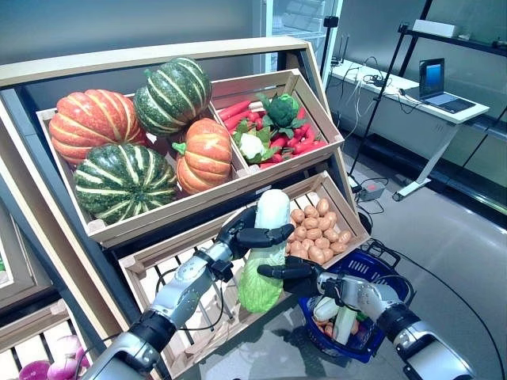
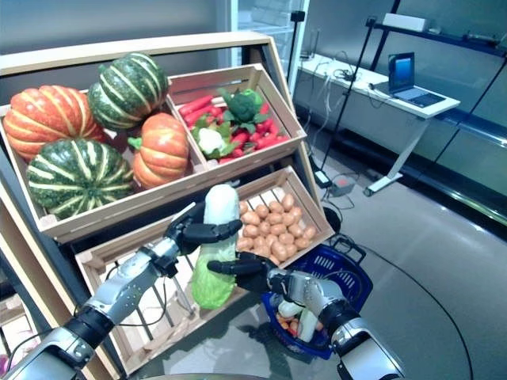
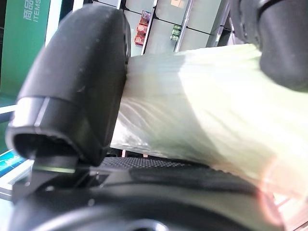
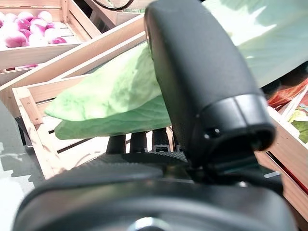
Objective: Put vegetables into the basket
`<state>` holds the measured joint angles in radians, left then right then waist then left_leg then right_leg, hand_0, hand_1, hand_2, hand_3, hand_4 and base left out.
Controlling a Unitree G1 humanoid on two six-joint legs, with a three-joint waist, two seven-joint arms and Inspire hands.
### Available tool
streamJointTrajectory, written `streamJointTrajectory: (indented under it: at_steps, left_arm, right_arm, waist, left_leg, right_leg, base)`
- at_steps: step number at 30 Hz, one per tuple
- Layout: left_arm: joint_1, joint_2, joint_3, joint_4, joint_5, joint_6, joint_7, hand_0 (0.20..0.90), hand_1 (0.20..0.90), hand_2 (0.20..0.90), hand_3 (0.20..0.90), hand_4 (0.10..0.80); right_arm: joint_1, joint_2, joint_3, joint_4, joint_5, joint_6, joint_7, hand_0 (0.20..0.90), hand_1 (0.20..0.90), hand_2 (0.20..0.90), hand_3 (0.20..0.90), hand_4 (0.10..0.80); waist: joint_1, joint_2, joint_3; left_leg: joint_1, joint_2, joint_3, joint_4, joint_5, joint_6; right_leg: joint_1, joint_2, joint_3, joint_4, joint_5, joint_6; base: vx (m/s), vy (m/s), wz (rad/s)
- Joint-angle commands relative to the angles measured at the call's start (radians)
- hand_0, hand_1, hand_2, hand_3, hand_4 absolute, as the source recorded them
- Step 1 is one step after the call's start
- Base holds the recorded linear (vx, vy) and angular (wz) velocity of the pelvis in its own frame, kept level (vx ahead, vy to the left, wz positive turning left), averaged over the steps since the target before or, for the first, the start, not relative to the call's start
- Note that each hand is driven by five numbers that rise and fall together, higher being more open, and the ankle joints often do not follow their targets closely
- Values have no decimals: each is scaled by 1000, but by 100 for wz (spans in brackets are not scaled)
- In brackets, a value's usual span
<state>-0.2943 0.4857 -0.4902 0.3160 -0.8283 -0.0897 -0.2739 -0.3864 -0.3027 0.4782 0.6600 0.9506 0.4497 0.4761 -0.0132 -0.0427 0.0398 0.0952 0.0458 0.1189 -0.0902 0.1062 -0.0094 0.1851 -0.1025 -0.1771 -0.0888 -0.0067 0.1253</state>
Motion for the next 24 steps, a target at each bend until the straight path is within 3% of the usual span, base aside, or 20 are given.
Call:
streamJointTrajectory:
  at_steps: [1, 10, 17, 24]
  left_arm:
    - [-171, -187, -12, -175, -12, -99, -126, 900, 900, 900, 900, 800]
    - [-55, -33, 136, -56, 61, -55, -160, 900, 900, 900, 900, 800]
    - [-8, 9, 212, 88, 109, -60, -164, 900, 900, 900, 900, 800]
    - [32, 41, 288, 230, 156, -119, -125, 900, 900, 900, 900, 800]
  right_arm:
    - [-86, 106, -36, -7, 78, -46, -77, 300, 300, 300, 300, 400]
    - [27, -20, -189, 36, 97, -104, -122, 300, 300, 300, 300, 400]
    - [45, -90, -299, 141, 95, -146, -143, 300, 300, 300, 300, 400]
    - [69, -153, -415, 245, 107, -201, -177, 300, 300, 300, 300, 400]
  waist:
    - [29, 11, -13]
    - [28, 22, 1]
    - [28, 31, 18]
    - [29, 34, 30]
  left_leg:
    - [64, -10, 7, 3, -105, -20]
    - [72, -6, 14, 3, -103, -20]
    - [75, -4, 18, 3, -102, -20]
    - [79, -6, 17, 3, -105, -21]
  right_leg:
    - [-41, 15, 8, 2, 78, -52]
    - [-38, 14, 9, 2, 80, -51]
    - [-37, 13, 11, 2, 79, -50]
    - [-33, 13, 9, 2, 77, -46]
  base:
    - [0, 0, 0]
    - [17, -11, 0]
    - [13, -9, -1]
    - [44, -30, -1]
